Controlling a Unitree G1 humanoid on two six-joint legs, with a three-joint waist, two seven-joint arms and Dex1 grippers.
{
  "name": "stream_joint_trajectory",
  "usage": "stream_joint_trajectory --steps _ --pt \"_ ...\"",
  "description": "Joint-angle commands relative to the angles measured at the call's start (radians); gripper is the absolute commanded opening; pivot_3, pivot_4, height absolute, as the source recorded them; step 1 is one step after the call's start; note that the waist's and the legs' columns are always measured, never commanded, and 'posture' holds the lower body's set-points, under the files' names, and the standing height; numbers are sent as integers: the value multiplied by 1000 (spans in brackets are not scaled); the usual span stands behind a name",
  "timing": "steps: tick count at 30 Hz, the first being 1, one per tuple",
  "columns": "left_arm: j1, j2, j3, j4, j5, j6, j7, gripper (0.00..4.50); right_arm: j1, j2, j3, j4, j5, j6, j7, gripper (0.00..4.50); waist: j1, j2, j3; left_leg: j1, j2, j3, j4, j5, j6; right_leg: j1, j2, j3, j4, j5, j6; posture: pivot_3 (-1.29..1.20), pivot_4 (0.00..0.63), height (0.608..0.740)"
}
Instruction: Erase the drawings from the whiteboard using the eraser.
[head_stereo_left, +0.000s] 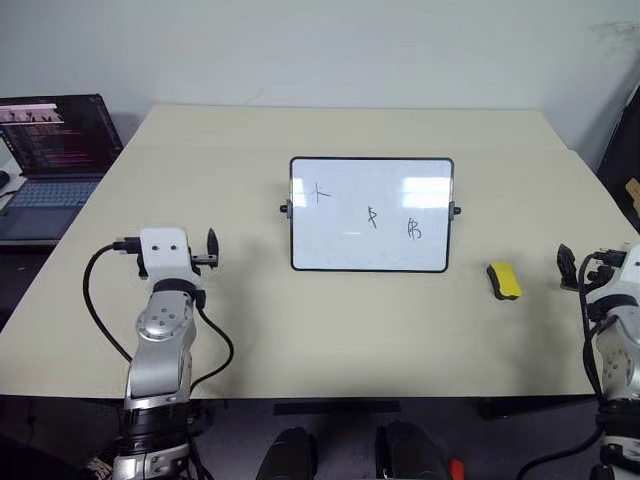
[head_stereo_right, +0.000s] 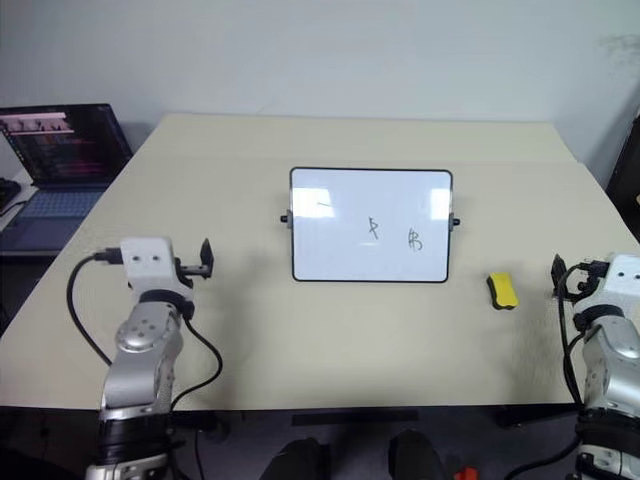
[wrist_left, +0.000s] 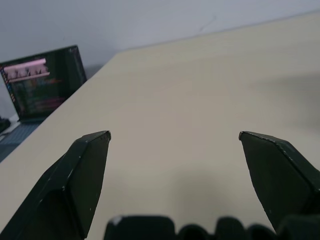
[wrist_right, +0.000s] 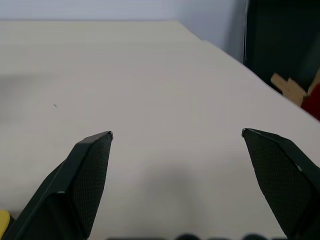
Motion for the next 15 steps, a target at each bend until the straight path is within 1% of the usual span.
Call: stream_joint_trajectory --steps 1,4,7,10,12,15 --pt "-28 -4 13 21 -13 -11 -5 4500 10 5 -41 -86 26 88 -58 4472 1 0 0 0 0 0 0 0 0 0 0 0 0 0 0 0 150 740" --pt "-38 -7 19 38 -29 -27 -15 4500 13 20 -49 -101 27 104 -79 4472 1 0 0 0 0 -1 0 0 0 0 0 -1 0 0 0 0 150 740" --pt "-27 4 23 -17 -80 3 -71 4500 19 4 -25 -153 27 122 -38 4472 0 0 0 0 0 0 0 0 0 0 0 0 0 0 0 0 150 740" --pt "-15 43 26 -40 -151 -35 -196 4500 -3 9 -28 -172 25 114 -49 4472 -3 0 0 0 0 0 0 0 0 0 0 0 0 0 0 0 150 740" --pt "-20 68 54 -51 -177 -43 -227 4500 -14 16 -16 -180 11 96 -51 4472 -5 0 0 0 0 0 0 0 0 0 0 0 0 0 0 0 150 740" --pt "-65 112 82 -63 -201 -65 -256 4500 -58 37 -23 -157 40 83 -39 4472 -5 0 0 0 0 0 0 0 0 0 0 0 0 0 0 0 150 740"
